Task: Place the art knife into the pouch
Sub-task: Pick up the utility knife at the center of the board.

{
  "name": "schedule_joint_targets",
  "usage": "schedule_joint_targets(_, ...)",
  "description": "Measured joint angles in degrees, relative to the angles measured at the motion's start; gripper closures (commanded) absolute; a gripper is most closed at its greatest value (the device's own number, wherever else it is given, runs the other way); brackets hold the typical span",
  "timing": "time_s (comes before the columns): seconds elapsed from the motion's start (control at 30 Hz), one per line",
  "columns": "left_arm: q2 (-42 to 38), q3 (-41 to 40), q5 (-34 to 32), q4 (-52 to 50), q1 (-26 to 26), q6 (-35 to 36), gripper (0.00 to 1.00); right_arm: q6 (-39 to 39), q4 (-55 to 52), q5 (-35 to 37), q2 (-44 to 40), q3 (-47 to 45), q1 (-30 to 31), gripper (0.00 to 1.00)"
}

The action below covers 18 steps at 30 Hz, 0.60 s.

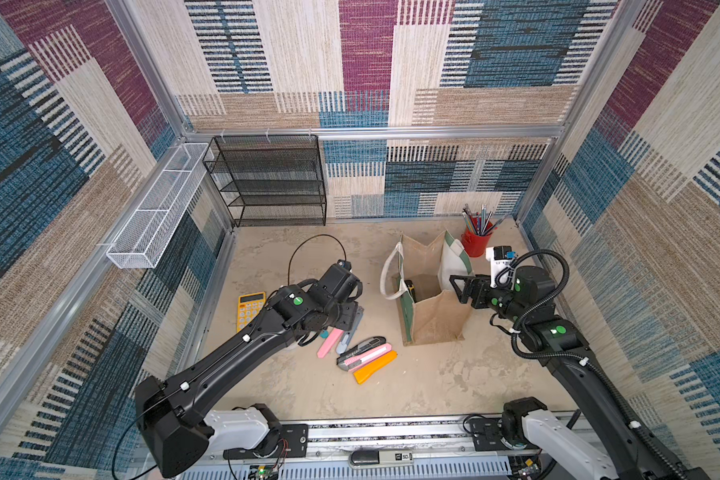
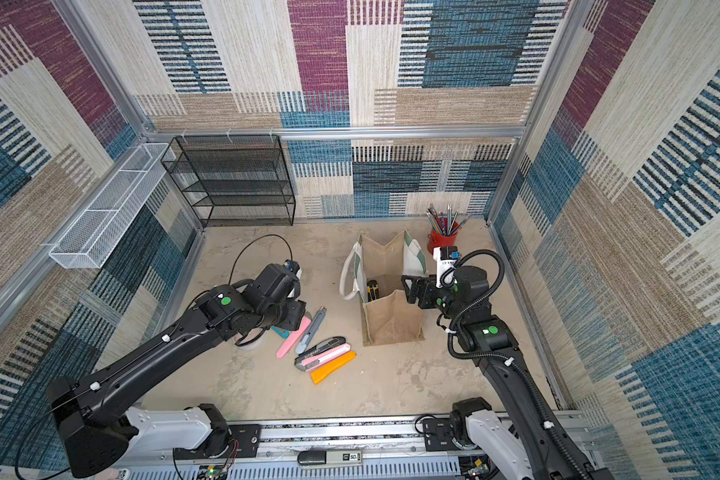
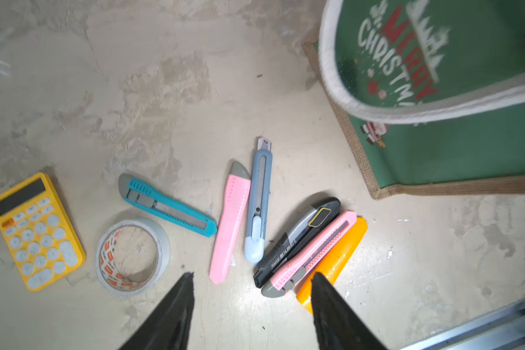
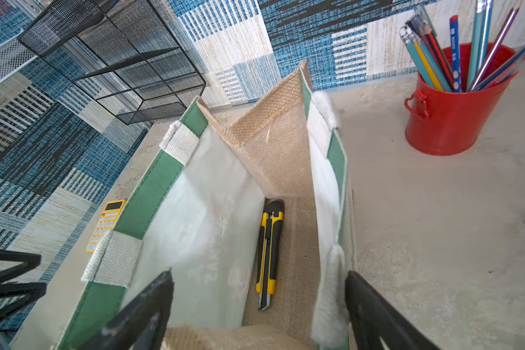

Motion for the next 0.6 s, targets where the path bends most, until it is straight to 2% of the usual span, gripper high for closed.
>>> schedule_joint_targets(0.27, 3.72, -6.8, 4.63, 1.95, 4.74, -2.71, 0.55, 0.02, 0.17, 0.81, 1.49, 0.17, 0.0, 0.11)
schedule_joint_targets(0.6, 14.21, -7.06, 7.32, 5.7, 7.69, -2.27, 0.69, 0.28, 0.26, 0.79, 2.97, 0.17, 0.0, 0.11)
